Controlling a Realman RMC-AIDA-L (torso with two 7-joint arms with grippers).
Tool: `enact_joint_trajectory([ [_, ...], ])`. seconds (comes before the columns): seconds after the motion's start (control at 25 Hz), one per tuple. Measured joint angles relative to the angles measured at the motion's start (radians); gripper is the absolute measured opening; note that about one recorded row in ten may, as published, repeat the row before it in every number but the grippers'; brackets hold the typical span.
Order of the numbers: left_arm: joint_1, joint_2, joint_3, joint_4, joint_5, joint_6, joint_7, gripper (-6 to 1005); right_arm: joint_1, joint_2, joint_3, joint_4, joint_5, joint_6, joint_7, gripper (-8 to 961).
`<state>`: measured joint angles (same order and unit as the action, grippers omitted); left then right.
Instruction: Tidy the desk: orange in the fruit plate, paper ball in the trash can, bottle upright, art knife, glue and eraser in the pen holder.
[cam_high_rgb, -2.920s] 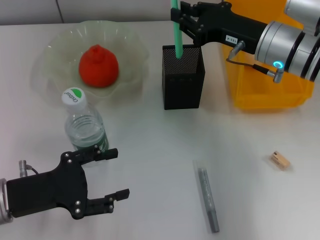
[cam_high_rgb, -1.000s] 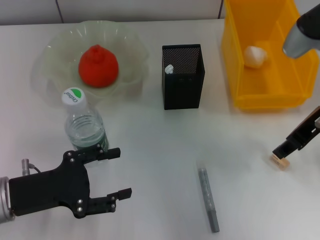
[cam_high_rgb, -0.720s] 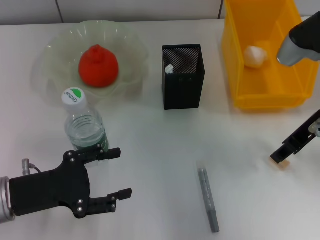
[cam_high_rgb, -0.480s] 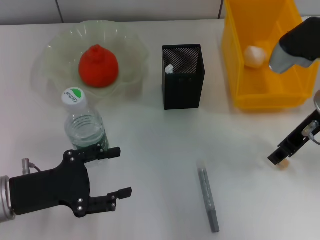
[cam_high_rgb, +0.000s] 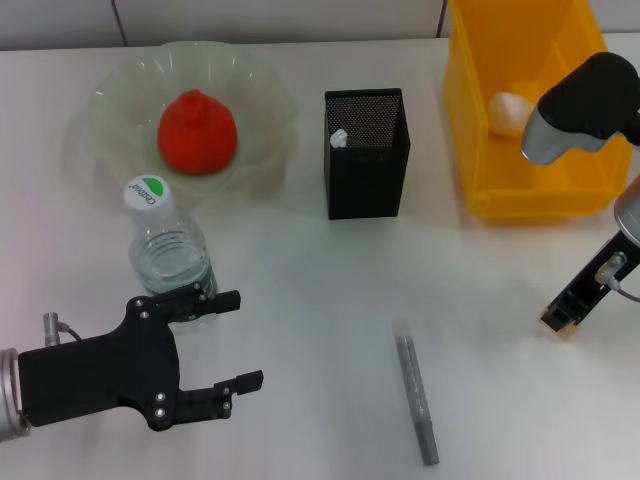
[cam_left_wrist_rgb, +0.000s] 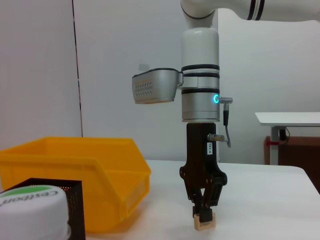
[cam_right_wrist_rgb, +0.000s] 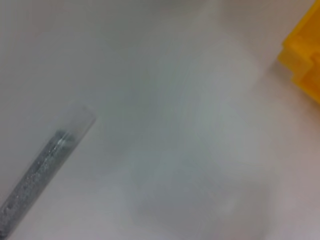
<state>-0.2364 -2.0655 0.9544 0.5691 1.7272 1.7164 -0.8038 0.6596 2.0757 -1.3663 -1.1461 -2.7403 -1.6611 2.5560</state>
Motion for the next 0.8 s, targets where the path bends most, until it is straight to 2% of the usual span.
enact_joint_trajectory([
  [0.2, 0.000, 0.000, -0.001, 0.001, 0.000, 0.000, -0.004, 795, -0.003, 0.001, 0.004, -0.037, 0.002, -0.015, -0.004, 179],
  [0.32, 0.001, 0.001, -0.002, 0.007, 0.000, 0.002, -0.010, 795, -0.019, 0.002, 0.036, -0.156, 0.052, -0.069, -0.004, 111],
  [0.36, 0.002, 0.001, -0.002, 0.006, 0.000, 0.002, -0.010, 795, -0.027, 0.002, 0.079, -0.251, 0.109, -0.103, -0.004, 111],
  [0.4, 0.002, 0.001, -0.002, 0.006, 0.000, 0.002, -0.010, 795, -0.027, 0.002, 0.079, -0.251, 0.109, -0.103, -0.004, 111],
  [0.52, 0.001, 0.001, 0.000, 0.004, 0.000, 0.001, -0.009, 795, -0.043, 0.003, 0.161, -0.404, 0.196, -0.103, -0.004, 111],
  [0.6, 0.001, 0.001, 0.000, 0.001, 0.000, -0.002, -0.004, 795, -0.070, 0.006, 0.194, -0.489, 0.284, 0.034, -0.005, 111],
  [0.68, 0.001, 0.001, 0.001, 0.000, 0.000, -0.005, -0.002, 795, -0.080, 0.006, 0.190, -0.477, 0.336, 0.158, -0.016, 111],
  [0.8, 0.000, 0.001, 0.003, 0.002, 0.000, -0.006, -0.001, 795, -0.064, 0.003, 0.185, -0.427, 0.367, 0.239, -0.038, 111],
])
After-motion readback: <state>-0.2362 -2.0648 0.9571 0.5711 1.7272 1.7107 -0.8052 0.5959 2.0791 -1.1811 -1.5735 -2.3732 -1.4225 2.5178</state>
